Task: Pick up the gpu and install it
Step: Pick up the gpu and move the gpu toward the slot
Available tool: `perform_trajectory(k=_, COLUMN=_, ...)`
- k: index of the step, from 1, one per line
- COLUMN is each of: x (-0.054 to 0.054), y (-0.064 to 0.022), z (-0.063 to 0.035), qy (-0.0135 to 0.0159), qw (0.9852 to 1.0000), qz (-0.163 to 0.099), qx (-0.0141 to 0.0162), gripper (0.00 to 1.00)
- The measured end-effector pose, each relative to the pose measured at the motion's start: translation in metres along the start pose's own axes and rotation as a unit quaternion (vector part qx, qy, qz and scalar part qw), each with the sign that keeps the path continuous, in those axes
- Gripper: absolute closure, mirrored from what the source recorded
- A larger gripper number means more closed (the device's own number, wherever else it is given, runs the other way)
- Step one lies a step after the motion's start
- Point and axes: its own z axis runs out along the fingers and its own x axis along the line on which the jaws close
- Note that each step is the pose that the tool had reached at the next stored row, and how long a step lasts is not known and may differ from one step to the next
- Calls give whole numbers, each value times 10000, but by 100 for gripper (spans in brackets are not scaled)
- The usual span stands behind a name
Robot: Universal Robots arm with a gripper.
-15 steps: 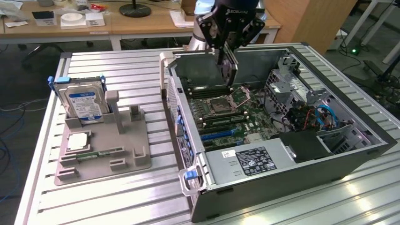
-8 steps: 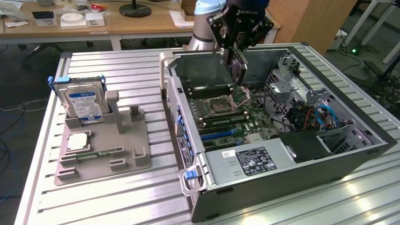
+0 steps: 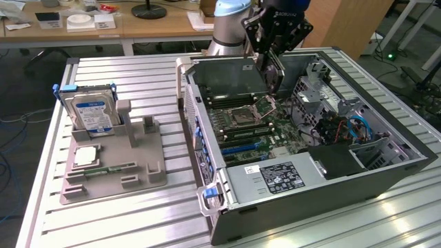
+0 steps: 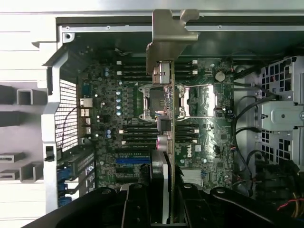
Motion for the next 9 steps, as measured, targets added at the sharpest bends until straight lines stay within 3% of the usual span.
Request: perform_trajectory(k=9, x=-165, y=5, z=18, qy=-2, qw=10000, qz=1, qx=0, gripper=72)
